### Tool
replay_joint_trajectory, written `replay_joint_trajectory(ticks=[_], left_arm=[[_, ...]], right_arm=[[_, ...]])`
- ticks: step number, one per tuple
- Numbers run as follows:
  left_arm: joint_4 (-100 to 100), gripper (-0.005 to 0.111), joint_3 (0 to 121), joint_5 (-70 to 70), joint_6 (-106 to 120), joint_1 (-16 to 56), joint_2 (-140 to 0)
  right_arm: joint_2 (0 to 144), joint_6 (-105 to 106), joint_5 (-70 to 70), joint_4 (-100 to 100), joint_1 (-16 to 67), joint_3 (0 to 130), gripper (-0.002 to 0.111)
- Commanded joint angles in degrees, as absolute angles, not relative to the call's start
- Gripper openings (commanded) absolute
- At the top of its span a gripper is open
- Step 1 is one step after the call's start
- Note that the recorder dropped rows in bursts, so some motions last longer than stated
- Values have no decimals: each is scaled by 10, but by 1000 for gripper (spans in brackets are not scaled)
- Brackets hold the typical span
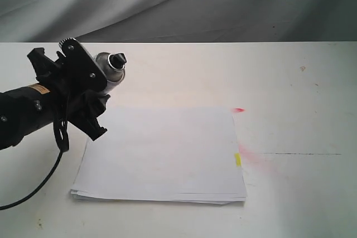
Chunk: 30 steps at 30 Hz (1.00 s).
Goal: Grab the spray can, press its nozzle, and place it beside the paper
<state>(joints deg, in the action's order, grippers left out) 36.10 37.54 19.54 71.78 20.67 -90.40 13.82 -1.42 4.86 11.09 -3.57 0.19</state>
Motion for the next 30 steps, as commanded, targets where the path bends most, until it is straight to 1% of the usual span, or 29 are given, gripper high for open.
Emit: replay_joint_trajectory(ticks=[1, 3, 6, 8, 15, 18, 21, 24, 30], left_arm=[[462, 0, 376, 242, 843, 207, -901], [480, 0, 376, 251, 851, 217, -901], [555, 0, 376, 308, 939, 272, -901], [598, 0, 376, 345, 965, 295, -901], [645, 0, 376, 323, 1012, 296, -901], [705, 0, 376, 316, 1093, 296, -903], [787, 0, 376, 365, 1164, 296, -936], [786, 0, 377, 370, 1166, 296, -968], [780, 0, 377, 372, 1166, 296, -976]], right_arm=[[136, -14, 49, 102, -39, 0, 0], [136, -14, 49, 102, -39, 0, 0], [136, -14, 49, 102, -39, 0, 0], [136, -14, 49, 102, -39, 0, 0], [136, -14, 49, 102, -39, 0, 0], [136, -14, 49, 102, -39, 0, 0], [136, -14, 49, 102, -39, 0, 0], [136, -14, 49, 102, -39, 0, 0], [136, -14, 62, 107, -39, 0, 0]])
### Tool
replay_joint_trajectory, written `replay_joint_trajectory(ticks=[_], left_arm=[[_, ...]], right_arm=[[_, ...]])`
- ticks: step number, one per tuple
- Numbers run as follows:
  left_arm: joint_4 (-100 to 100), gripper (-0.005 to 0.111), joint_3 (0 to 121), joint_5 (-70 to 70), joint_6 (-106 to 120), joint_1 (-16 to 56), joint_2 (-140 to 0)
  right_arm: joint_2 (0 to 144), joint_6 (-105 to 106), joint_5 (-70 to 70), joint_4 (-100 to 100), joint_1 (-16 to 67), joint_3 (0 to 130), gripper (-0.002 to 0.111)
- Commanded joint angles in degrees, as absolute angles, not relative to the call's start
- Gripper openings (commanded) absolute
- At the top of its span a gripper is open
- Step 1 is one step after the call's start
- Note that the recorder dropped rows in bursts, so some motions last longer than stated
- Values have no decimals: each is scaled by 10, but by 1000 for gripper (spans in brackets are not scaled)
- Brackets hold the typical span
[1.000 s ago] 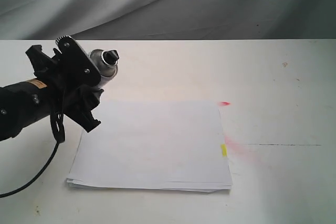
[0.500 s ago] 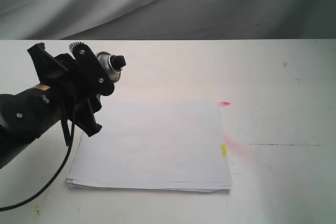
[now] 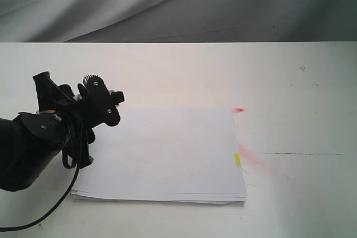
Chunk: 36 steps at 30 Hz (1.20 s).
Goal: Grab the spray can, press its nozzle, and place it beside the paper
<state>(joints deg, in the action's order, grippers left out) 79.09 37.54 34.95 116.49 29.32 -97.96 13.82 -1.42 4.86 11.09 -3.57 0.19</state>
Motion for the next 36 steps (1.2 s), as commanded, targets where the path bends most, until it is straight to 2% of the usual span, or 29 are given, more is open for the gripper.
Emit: replay_joint_trajectory(ticks=[1, 6, 9, 16, 21, 26, 29, 36], left_arm=[[780, 0, 377, 372, 1166, 296, -976], [780, 0, 377, 372, 1166, 296, -976], [780, 0, 377, 372, 1166, 296, -976], [780, 0, 377, 372, 1166, 296, -976], [780, 0, 377, 371, 1166, 296, -976], [774, 0, 377, 371, 1166, 296, -976], [774, 0, 377, 371, 1166, 296, -976], [775, 0, 377, 371, 1166, 296, -976]], right_arm=[[136, -16, 63, 115, -39, 0, 0], [136, -16, 81, 175, -39, 0, 0], [136, -16, 42, 175, -39, 11, 0], [189, 5, -65, 167, -39, 156, 0], [316, 94, -194, 212, -39, 318, 0], [475, 379, -397, 439, -39, 482, 0], [587, 481, -521, 542, -39, 572, 0], [769, 579, -512, 595, -39, 631, 0]])
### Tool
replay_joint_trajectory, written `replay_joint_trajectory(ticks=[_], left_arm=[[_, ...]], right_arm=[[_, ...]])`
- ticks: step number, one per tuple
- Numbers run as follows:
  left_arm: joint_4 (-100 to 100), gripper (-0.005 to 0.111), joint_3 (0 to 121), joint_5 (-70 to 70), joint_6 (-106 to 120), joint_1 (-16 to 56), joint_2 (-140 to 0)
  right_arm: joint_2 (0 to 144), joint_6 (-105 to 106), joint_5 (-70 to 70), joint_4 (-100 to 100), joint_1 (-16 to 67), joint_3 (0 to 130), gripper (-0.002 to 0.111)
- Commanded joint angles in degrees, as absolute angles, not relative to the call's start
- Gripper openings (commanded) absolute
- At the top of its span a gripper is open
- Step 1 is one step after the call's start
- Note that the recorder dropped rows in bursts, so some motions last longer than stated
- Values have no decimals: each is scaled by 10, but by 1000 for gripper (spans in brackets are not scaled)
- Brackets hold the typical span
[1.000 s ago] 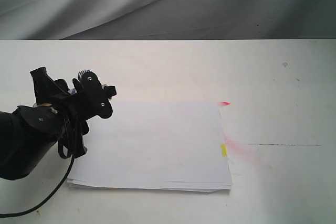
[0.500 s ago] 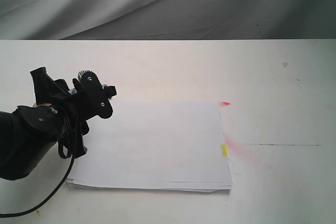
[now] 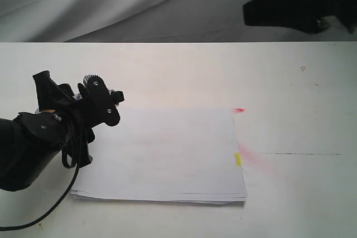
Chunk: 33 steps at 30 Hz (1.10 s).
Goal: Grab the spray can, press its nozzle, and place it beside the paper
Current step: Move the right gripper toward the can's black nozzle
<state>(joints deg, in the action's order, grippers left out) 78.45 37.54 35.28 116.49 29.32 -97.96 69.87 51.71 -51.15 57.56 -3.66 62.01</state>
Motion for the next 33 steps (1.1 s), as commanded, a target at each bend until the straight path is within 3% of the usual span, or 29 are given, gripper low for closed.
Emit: replay_joint_trajectory(ticks=[1, 8, 18, 25, 33], left_arm=[[775, 0, 377, 371, 1166, 296, -976], [775, 0, 377, 371, 1153, 296, -976], [775, 0, 377, 371, 1153, 296, -976], [775, 0, 377, 370, 1153, 296, -976], [773, 0, 377, 363, 1153, 296, -976]], right_arm=[[792, 599, -512, 599, -39, 627, 0], [927, 874, -511, 824, -39, 552, 0], [1057, 1025, -536, 895, -39, 541, 0], [1063, 994, -573, 871, -14, 583, 0], [1063, 907, -494, 781, 81, 662, 0]])
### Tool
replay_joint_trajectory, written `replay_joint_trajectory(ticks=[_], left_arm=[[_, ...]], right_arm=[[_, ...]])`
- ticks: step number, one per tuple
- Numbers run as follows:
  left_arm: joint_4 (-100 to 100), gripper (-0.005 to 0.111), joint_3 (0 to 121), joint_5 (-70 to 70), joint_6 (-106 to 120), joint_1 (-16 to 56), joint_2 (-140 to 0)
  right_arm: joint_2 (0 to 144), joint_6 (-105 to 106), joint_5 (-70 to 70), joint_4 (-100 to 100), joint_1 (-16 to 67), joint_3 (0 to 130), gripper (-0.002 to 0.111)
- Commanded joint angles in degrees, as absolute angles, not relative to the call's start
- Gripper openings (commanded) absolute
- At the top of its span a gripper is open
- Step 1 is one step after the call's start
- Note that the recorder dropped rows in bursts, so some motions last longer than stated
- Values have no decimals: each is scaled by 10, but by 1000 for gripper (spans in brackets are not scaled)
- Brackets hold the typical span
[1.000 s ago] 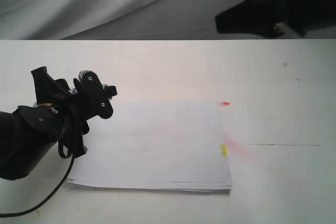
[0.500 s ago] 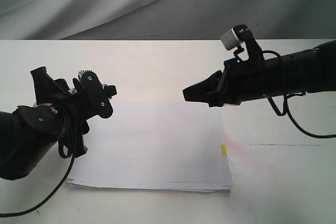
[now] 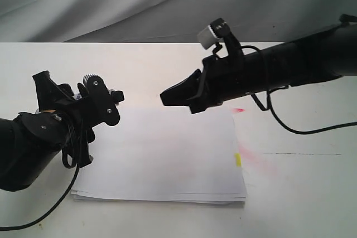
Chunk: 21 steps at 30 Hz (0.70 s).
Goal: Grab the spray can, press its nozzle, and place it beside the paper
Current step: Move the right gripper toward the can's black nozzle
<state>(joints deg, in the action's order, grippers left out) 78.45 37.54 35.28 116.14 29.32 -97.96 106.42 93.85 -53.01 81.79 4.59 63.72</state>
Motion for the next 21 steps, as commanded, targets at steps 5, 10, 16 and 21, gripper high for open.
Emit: replay_joint_trajectory(ticks=[5, 10, 16, 21], left_arm=[[760, 0, 377, 332, 1153, 296, -976], [760, 0, 377, 332, 1153, 296, -976], [759, 0, 377, 331, 1158, 296, -976], [745, 0, 377, 325, 1178, 296, -976]], right_arm=[[1064, 907, -491, 771, 91, 667, 0], [1064, 882, -491, 736, 91, 667, 0], [1064, 877, -491, 736, 92, 667, 0], [1064, 878, -490, 736, 92, 667, 0]])
